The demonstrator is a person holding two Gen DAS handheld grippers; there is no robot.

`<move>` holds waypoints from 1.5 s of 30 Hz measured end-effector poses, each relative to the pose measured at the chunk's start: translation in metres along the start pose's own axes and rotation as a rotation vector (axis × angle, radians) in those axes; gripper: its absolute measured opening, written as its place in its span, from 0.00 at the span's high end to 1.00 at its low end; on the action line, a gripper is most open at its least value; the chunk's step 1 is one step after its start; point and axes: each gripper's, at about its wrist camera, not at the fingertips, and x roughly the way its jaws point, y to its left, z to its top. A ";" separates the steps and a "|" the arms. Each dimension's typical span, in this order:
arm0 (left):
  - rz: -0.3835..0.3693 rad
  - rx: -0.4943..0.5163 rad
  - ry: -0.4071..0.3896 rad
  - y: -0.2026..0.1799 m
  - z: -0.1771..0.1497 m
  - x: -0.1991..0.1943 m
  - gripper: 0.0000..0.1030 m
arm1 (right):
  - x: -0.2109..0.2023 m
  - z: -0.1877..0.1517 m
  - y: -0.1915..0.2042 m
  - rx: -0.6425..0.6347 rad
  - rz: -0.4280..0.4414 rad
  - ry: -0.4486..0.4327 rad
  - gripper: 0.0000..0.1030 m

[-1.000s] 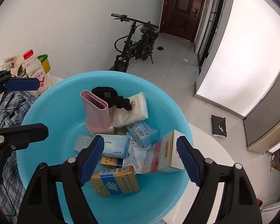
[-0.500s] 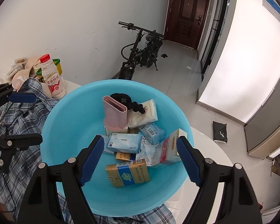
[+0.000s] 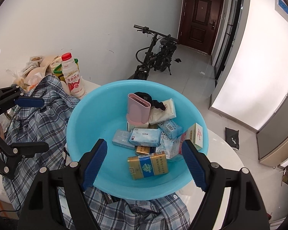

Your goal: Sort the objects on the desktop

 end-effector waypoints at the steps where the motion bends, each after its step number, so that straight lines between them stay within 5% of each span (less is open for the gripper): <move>1: -0.006 -0.012 -0.010 0.000 -0.002 -0.003 0.16 | -0.002 -0.002 0.001 -0.003 0.006 -0.002 0.24; 30: -0.025 -0.065 0.028 -0.004 -0.056 -0.021 0.16 | -0.039 -0.050 0.052 -0.134 0.099 0.007 0.17; 45: -0.085 0.044 0.142 -0.062 -0.132 -0.013 0.16 | -0.040 -0.108 0.061 -0.090 0.216 0.059 0.17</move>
